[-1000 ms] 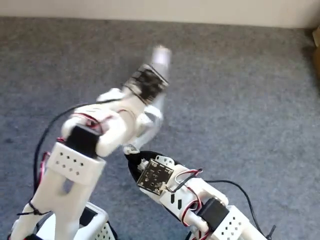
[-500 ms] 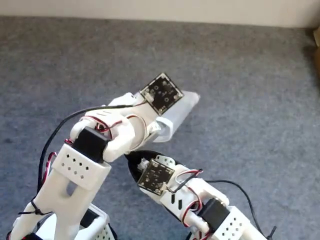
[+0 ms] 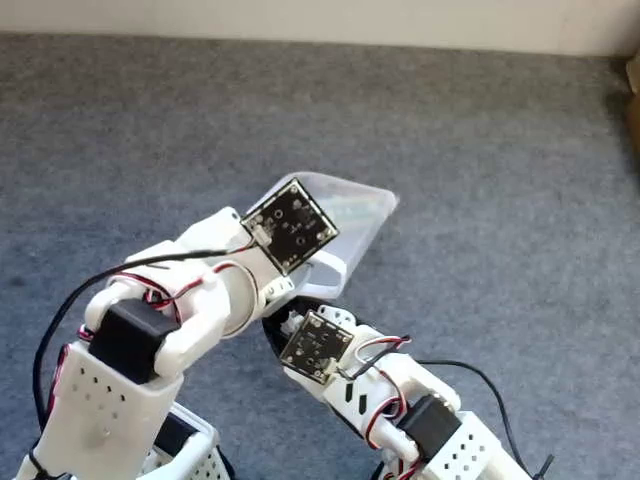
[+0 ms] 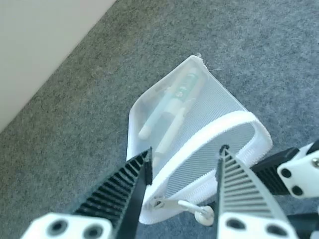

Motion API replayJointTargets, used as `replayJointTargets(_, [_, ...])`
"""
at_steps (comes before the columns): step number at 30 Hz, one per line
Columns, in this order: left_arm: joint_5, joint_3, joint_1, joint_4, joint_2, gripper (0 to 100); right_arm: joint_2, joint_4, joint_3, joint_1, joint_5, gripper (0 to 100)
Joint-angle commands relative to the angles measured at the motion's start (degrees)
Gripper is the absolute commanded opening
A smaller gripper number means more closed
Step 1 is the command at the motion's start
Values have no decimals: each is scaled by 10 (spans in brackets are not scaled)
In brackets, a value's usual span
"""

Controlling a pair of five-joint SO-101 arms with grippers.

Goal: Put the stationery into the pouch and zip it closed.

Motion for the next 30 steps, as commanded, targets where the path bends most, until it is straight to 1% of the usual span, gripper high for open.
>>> replayJointTargets(1, [-7, -23, -46, 3, -12, 207, -8, 0, -15, 9, 4, 5])
replayJointTargets(3, [-8, -23, -65, 6, -15, 207, -8, 0, -15, 10, 4, 5])
replayJointTargets(7, [-10, -29, -89, 32, -15, 207, -8, 1, -17, 35, 3, 5])
replayJointTargets(10, [-38, -29, -104, 51, -15, 207, -9, 15, -37, 55, 3, 5])
replayJointTargets(14, [-61, -29, -130, 80, -15, 213, -8, 119, -117, 67, 3, 5])
replayJointTargets(18, [-66, -29, -155, 93, -16, 260, -8, 204, -191, 68, 4, 5])
replayJointTargets(21, [-67, -22, -162, 97, -36, 263, -7, 248, -230, 68, 4, 5])
replayJointTargets(26, [-69, -22, -158, 141, -110, 264, -4, 295, -272, 69, 4, 5])
replayJointTargets(30, [-69, 29, -158, 140, -170, 288, -4, 333, -313, 69, 4, 5])
